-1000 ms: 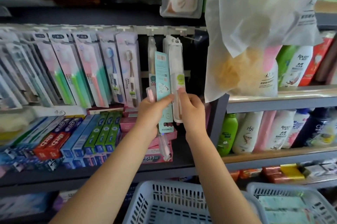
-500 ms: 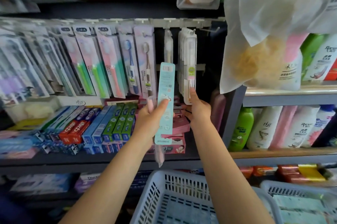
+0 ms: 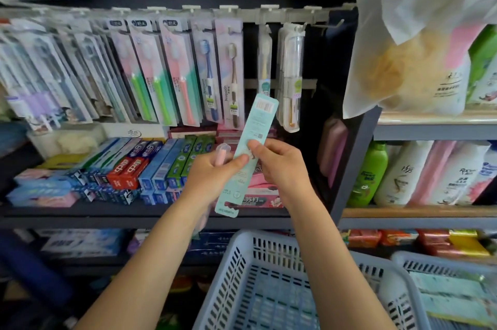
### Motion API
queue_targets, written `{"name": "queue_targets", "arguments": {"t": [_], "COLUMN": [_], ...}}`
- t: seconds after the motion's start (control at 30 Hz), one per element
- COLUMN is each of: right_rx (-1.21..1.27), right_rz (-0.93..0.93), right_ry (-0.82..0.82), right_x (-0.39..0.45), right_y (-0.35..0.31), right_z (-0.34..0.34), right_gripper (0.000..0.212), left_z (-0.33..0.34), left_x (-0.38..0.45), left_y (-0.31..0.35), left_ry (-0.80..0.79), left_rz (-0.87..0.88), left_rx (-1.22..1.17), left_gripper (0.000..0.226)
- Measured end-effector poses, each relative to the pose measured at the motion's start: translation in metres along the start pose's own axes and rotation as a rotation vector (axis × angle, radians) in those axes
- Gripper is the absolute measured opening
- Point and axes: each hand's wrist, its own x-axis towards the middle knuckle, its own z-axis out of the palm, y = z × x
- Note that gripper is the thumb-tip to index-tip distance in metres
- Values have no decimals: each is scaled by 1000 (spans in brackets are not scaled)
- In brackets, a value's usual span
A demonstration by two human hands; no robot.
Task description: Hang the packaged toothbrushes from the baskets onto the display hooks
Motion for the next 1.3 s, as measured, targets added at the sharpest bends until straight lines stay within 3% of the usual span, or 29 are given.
{"name": "queue_targets", "arguments": {"t": [0.17, 0.3, 0.4, 0.47, 0.6, 0.73, 0.8, 1.0, 1.17, 1.3], "right_rx": [7, 141, 239, 192, -66, 43, 59, -85, -28, -40], "right_rz": [-28, 41, 122, 122, -6, 8, 32, -21, 29, -41], "right_ry": [-147, -359, -484, -484, -459, -566, -589, -511, -554, -423], "right_x": [-6, -15, -18, -20, -27, -38, -42, -50, -55, -39], "right_y": [30, 41, 47, 54, 72, 83, 88, 98, 96, 85], "right_z": [38, 86, 126, 156, 228, 308, 347, 444, 486, 507], "right_gripper": [14, 26, 38, 33, 15, 50, 56, 24, 16, 15], "left_z": [-50, -96, -138, -170, -240, -318, -356, -451, -492, -509], "left_x": [-10, -14, -17, -19, -27, -35, -36, -29, -14, 1], "left_y": [-20, -31, -36, -42, -52, -57, -59, -65, -61, -52], "left_ry": [192, 169, 218, 244, 285, 360, 369, 435, 430, 407], "left_rz": [-61, -131, -128, -126, -91, -58, -56, -24, 51, 61], "left_rx": [-45, -269, -304, -302, -339, -349, -319, -323, -321, -361], "left_gripper": [17, 31, 26, 21, 38, 28, 18, 9, 5, 15]}}
